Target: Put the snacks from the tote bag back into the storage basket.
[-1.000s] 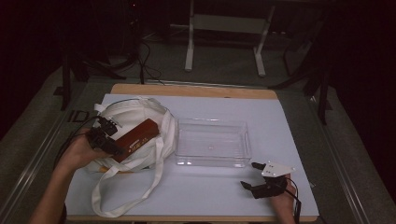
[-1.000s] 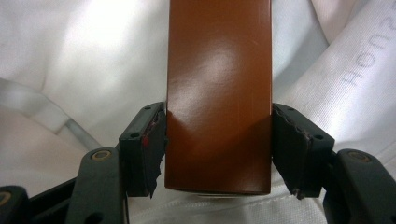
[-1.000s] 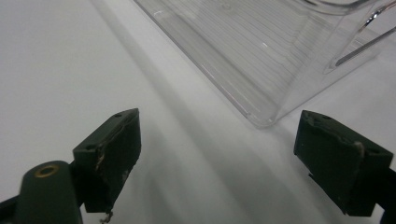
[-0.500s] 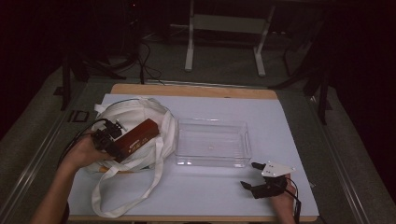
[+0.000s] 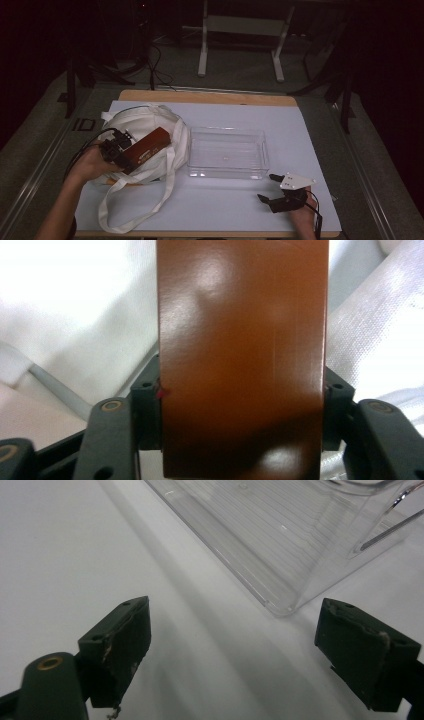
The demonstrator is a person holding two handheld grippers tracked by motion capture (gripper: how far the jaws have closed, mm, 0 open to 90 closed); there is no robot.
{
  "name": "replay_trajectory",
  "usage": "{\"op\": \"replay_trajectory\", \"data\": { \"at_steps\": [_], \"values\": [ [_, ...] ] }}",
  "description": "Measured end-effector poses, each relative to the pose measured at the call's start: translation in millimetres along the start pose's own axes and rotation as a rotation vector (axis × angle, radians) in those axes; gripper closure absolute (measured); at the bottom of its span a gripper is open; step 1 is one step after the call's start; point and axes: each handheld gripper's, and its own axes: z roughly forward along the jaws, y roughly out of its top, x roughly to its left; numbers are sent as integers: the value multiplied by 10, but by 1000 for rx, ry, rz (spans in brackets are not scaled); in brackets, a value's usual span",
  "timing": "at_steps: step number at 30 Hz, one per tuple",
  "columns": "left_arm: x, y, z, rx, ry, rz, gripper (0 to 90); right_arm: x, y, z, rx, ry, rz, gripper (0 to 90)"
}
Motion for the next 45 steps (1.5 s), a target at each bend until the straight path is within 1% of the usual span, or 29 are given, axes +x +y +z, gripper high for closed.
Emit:
{"op": "replay_trajectory", "data": {
  "at_steps": [1,2,3,4,7,11,14,16,17,18,20,23,26,29,30,32,33,35,36,38,40,42,43,45],
  "values": [
    [-10,-3,-12,-5,9,12,425,0,0,0,0,1,1,148],
    [-10,-3,-12,-5,9,12,426,0,0,0,-1,0,2,148],
    [-29,-1,-27,-7,29,30,428,0,0,0,0,0,2,148],
    [-29,-1,-27,-7,29,30,429,0,0,0,0,0,2,148],
    [-51,-1,-68,-9,45,49,432,0,0,0,0,0,0,149],
    [-49,-16,-118,-27,56,46,433,0,0,0,-1,0,0,149],
    [-29,-34,-165,-47,57,33,434,0,0,0,0,-1,0,148],
    [-30,-45,-198,-57,71,34,433,0,0,0,1,0,0,148],
    [-30,-45,-198,-57,71,34,433,0,0,0,1,0,0,148],
    [-39,-56,-236,-70,87,34,433,0,0,0,0,-1,-1,148],
    [-46,-68,-280,-86,101,35,433,-1,0,1,1,0,0,149],
    [-49,-88,-347,-112,112,32,433,2,0,1,1,-2,-1,148],
    [-56,-105,-406,-119,131,43,434,3,1,1,3,-2,1,148],
    [-70,-121,-463,-148,144,40,434,1,1,2,4,-1,0,148],
    [-70,-121,-463,-148,144,40,434,1,1,2,4,-1,0,148],
    [-96,-133,-515,-180,149,40,434,5,2,4,8,-1,-1,148],
    [-105,-134,-531,-188,150,43,434,5,2,3,8,-2,1,148],
    [-105,-134,-531,-188,150,43,434,5,2,3,8,-2,1,148],
    [-128,-129,-575,-205,157,49,434,5,2,3,8,-2,1,148],
    [-148,-121,-608,-207,157,63,434,5,2,3,7,-2,0,148],
    [-172,-111,-633,-213,170,74,434,5,2,3,7,-2,0,148],
    [-189,-102,-656,-220,172,83,434,6,2,3,8,-3,-1,148],
    [-201,-99,-663,-228,168,80,434,7,2,3,7,-4,-1,149],
    [-217,-88,-678,-232,167,97,434,6,2,3,6,-3,-1,148]
  ]
}}
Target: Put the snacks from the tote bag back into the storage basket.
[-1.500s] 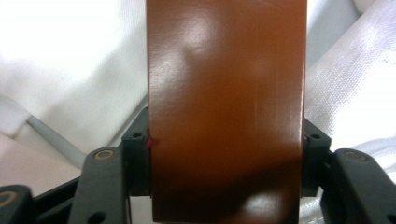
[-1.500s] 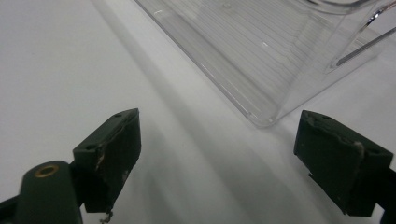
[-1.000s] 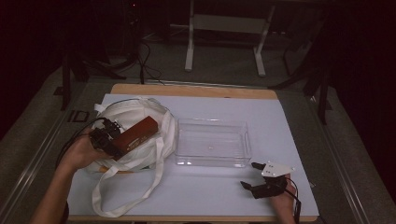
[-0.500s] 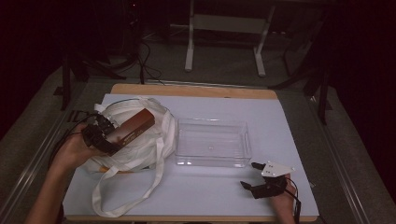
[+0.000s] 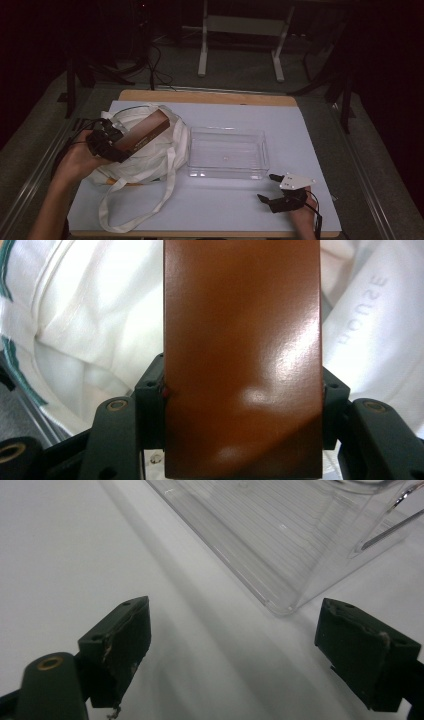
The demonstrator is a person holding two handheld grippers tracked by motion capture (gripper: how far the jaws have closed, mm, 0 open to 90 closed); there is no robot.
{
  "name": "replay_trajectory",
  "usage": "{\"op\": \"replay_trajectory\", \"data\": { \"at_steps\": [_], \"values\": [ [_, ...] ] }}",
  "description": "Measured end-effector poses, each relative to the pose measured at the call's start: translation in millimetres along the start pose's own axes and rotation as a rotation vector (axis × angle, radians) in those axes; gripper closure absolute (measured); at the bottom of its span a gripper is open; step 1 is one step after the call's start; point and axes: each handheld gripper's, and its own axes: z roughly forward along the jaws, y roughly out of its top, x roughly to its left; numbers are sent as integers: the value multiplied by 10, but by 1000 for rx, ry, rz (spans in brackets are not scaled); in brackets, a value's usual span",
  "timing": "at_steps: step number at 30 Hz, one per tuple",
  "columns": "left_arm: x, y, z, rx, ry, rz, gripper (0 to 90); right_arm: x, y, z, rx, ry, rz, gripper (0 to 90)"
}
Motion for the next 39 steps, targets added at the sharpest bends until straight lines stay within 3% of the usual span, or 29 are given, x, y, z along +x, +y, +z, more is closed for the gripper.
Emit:
{"op": "replay_trajectory", "data": {
  "at_steps": [7,18,39],
  "values": [
    [-59,64,-43,-14,20,29,434,2,-1,-1,-2,-1,0,148],
    [-138,185,-102,-58,2,58,433,2,-1,0,-2,-2,-1,148],
    [-364,558,-135,-99,-45,196,433,1,-1,-1,-2,0,-2,148]
  ]
}}
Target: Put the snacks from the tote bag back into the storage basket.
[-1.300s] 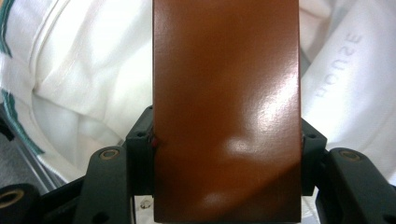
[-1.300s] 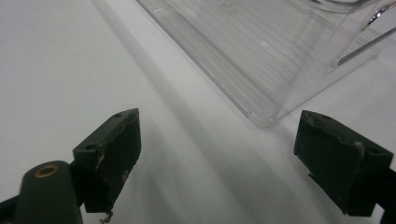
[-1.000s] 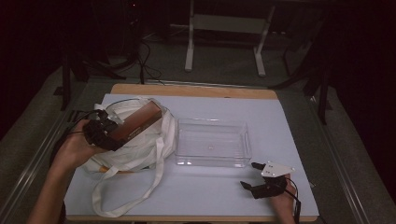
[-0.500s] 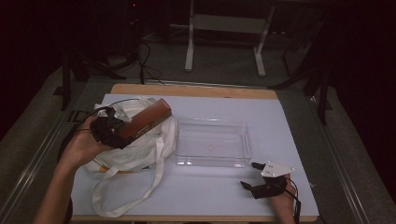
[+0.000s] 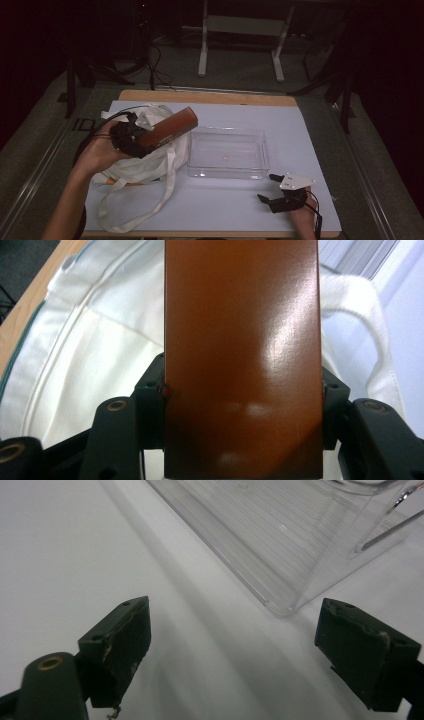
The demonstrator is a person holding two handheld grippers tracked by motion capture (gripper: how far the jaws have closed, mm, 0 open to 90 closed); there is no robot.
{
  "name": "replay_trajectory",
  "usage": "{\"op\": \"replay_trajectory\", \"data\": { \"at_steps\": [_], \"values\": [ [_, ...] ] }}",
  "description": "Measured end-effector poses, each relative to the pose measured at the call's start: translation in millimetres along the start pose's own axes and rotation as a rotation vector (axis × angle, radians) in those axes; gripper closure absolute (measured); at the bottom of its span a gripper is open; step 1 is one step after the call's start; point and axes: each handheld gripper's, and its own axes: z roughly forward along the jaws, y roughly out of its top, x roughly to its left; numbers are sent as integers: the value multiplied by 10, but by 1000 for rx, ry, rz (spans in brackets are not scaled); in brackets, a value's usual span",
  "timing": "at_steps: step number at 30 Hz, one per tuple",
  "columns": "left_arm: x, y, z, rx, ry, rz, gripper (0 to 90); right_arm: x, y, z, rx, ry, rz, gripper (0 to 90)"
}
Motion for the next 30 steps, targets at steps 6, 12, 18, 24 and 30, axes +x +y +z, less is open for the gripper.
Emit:
{"op": "replay_trajectory", "data": {
  "at_steps": [6,12,18,24,30],
  "values": [
    [-20,117,25,-15,-17,21,433,-1,0,2,0,0,-2,148],
    [-38,213,54,-12,-24,54,433,-2,1,0,0,1,-1,148],
    [-60,312,71,-24,-44,71,433,0,1,1,-1,1,-2,148],
    [-69,410,102,-22,-53,89,433,-1,1,2,1,2,-2,148],
    [-66,484,117,-27,-61,105,433,-2,1,1,2,3,-1,148]
  ]
}}
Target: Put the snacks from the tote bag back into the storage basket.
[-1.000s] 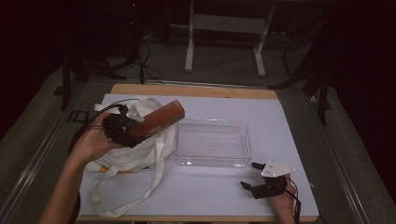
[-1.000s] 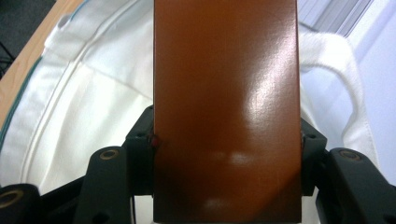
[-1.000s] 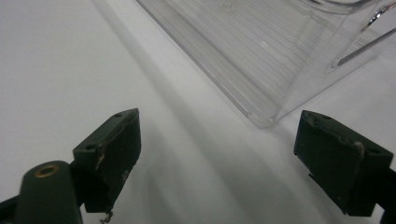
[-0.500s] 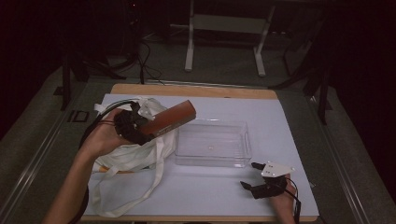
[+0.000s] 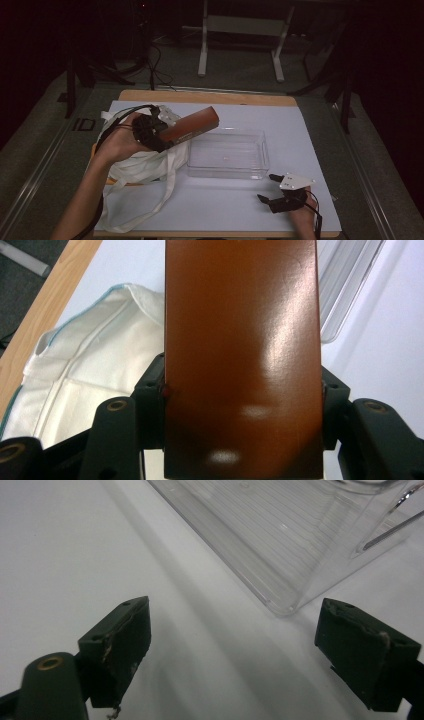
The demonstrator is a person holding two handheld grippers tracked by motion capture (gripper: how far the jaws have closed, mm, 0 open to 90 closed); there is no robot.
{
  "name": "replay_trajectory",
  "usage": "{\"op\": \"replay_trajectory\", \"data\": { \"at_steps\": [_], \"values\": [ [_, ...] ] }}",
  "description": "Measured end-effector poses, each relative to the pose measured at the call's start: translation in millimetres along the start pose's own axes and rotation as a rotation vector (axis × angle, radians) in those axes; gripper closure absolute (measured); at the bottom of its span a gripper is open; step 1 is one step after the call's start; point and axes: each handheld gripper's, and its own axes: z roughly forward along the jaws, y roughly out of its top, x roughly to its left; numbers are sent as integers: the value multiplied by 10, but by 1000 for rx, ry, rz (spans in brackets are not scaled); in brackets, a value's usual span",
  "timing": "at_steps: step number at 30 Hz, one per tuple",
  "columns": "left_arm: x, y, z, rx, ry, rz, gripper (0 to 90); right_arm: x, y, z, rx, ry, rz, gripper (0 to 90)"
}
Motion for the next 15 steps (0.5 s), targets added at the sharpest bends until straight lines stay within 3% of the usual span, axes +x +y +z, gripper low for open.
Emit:
{"op": "replay_trajectory", "data": {
  "at_steps": [15],
  "values": [
    [-16,133,63,-15,-34,31,433,0,0,-1,1,3,1,148]
  ]
}}
